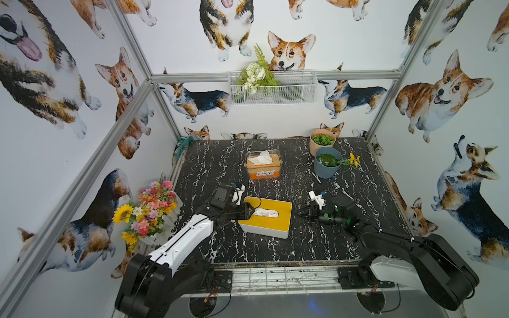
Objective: Put the tissue paper into the tissue box
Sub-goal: Close the box lid on the tissue box, then move the tissue box to the center of the board.
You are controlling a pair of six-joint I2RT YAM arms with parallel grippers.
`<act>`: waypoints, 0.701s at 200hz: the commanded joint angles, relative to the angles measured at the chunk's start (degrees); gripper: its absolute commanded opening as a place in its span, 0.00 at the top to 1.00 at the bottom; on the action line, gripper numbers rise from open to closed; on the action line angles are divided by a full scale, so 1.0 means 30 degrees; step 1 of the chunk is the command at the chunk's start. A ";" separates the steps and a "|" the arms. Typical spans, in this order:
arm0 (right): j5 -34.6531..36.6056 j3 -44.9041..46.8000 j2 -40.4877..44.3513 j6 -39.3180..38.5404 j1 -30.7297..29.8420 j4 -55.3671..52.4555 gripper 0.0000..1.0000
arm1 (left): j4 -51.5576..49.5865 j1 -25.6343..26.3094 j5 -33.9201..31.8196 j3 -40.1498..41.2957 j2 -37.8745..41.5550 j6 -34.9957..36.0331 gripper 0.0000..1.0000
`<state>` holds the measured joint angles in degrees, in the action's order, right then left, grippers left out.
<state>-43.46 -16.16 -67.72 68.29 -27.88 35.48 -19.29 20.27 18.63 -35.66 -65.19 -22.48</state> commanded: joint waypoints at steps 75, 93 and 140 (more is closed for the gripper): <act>0.0456 -0.2041 -0.3742 -0.0586 -0.1514 0.0935 0.55 | 0.0052 -0.0004 -0.0059 -0.0159 0.0386 -0.0312 0.50; 0.0402 -0.2464 -0.4694 -0.0674 -0.1501 0.1259 0.61 | 0.0353 -0.0012 -0.0087 0.0045 0.0560 -0.0517 0.49; 0.0126 -0.4324 -0.7191 -0.1592 -0.0778 0.0680 0.77 | 0.1811 -0.0015 -0.0116 0.0517 0.0670 -0.1255 0.46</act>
<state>-43.51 -26.70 -86.50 65.80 -31.14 35.97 -19.44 20.03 12.75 -34.59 -63.18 -24.10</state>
